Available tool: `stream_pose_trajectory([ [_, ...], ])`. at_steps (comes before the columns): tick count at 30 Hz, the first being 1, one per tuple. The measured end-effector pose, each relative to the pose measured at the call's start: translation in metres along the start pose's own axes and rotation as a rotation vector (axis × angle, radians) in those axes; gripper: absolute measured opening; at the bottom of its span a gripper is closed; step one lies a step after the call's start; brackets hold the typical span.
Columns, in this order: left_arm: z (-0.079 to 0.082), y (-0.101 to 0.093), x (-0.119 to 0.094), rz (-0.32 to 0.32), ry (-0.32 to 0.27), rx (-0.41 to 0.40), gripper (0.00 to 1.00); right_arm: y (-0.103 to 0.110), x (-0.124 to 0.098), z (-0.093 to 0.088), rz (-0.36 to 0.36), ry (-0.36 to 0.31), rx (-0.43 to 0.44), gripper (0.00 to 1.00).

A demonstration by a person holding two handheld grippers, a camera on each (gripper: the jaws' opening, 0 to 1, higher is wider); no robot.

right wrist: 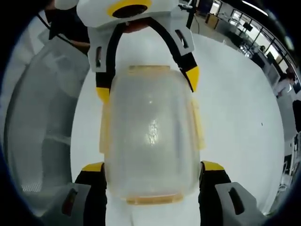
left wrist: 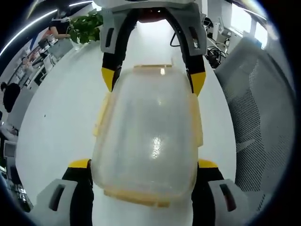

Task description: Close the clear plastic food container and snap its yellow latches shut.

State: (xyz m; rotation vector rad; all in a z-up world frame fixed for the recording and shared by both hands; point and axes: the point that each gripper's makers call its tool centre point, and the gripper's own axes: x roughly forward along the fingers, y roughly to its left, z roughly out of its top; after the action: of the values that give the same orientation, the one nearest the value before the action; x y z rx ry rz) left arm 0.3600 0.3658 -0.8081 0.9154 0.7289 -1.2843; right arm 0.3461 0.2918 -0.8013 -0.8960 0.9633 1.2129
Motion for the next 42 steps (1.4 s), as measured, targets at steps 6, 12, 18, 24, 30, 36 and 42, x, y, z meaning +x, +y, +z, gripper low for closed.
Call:
stream_pose_trajectory([
  [6, 0.000, 0.004, 0.001, -0.003, -0.001, 0.004, 0.88, -0.004, 0.000, 0.000, 0.002, -0.012, 0.003, 0.81],
  [12, 0.001, 0.012, 0.003, -0.002, -0.002, 0.003, 0.88, -0.011, 0.000, 0.000, 0.001, -0.007, 0.001, 0.81],
  [18, 0.002, 0.022, 0.006, -0.002, -0.006, 0.000, 0.88, -0.022, 0.001, -0.001, 0.002, -0.001, -0.002, 0.81],
  [24, 0.004, 0.030, 0.008, -0.001, -0.010, -0.003, 0.88, -0.031, 0.001, -0.002, 0.003, 0.005, -0.005, 0.81],
  [30, 0.005, 0.038, 0.010, 0.000, -0.012, -0.006, 0.88, -0.039, 0.002, -0.003, 0.005, 0.005, -0.009, 0.81],
  [36, 0.006, 0.047, 0.012, 0.001, -0.015, -0.007, 0.88, -0.048, 0.003, -0.003, 0.007, 0.004, -0.011, 0.81],
  [42, 0.006, 0.053, 0.013, 0.003, -0.015, -0.010, 0.88, -0.055, 0.003, -0.002, 0.010, 0.009, -0.019, 0.82],
])
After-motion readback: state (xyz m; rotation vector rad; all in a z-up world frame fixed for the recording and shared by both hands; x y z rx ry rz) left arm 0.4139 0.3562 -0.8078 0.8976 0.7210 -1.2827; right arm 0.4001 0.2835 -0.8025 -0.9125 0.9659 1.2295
